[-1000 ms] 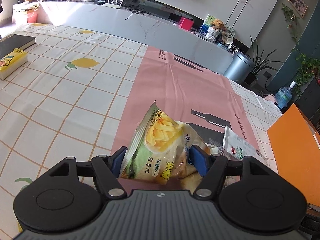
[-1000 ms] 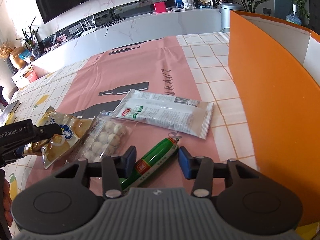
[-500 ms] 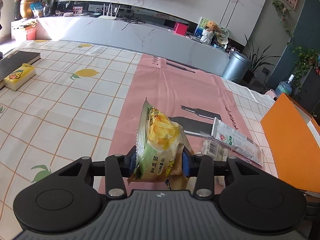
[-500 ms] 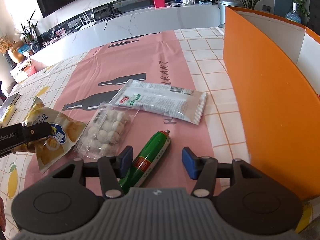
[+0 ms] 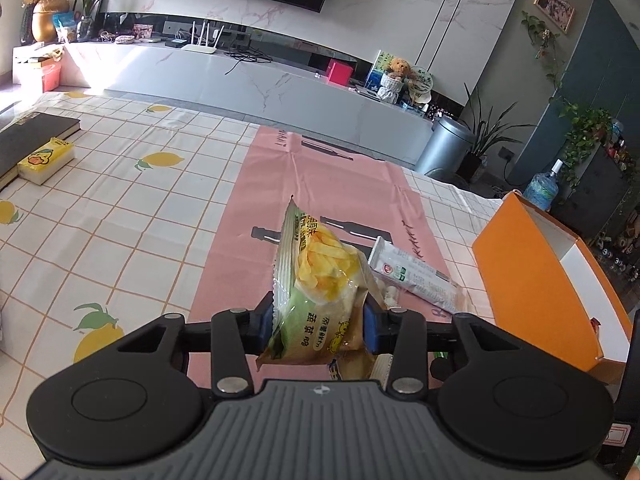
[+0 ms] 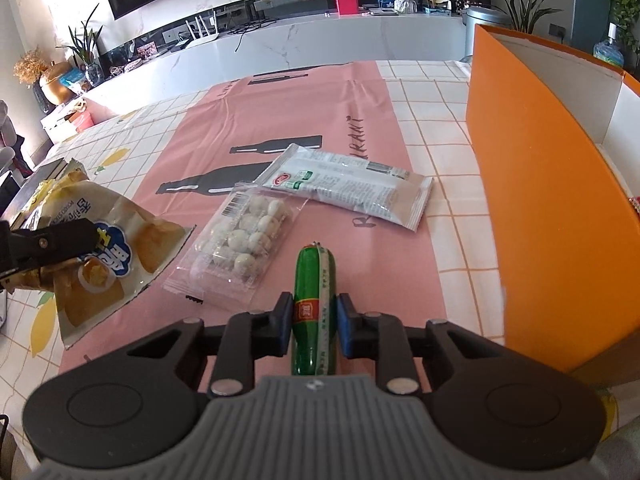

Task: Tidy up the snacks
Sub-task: 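Carry the chips bag and green sausage over the orange box with both tools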

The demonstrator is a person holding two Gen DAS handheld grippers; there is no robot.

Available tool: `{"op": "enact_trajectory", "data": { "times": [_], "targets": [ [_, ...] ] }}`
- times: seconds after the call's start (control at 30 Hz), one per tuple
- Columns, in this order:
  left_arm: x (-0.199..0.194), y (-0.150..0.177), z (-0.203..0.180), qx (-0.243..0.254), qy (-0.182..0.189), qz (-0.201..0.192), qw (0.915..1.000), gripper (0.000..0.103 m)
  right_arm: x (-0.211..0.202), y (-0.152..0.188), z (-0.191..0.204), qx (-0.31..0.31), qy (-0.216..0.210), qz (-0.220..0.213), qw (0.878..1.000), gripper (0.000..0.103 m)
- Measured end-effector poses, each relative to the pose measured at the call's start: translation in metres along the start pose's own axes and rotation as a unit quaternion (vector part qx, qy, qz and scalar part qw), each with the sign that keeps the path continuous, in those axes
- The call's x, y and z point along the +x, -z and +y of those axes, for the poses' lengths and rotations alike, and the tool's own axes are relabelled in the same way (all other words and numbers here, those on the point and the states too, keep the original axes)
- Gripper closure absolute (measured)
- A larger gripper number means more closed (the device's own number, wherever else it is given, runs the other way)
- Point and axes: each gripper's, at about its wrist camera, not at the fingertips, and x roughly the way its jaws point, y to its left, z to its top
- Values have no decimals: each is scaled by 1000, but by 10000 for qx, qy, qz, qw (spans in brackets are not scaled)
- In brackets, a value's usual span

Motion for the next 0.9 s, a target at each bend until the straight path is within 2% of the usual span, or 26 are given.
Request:
{"op": "enact_trajectory", "data": {
  "times": [0.27, 0.5, 0.67, 0.9],
  "targets": [
    [-29, 0, -28, 194, 249, -223, 9993, 56, -59, 8, -10, 45, -238, -350, 9991, 83],
    [-46, -8, -78, 730, 695, -480, 9937, 56, -122, 9, -35, 201, -339, -854, 9956, 83],
    [-39, -15, -125, 1290, 1033, -511, 9849, 56, -157, 1, -68, 294, -145, -1153, 9928, 83],
    [-12, -24, -197, 2177, 1411, -390, 9650, 56, -175, -20, -131, 336, 272, -1227, 9915, 83]
  ]
}}
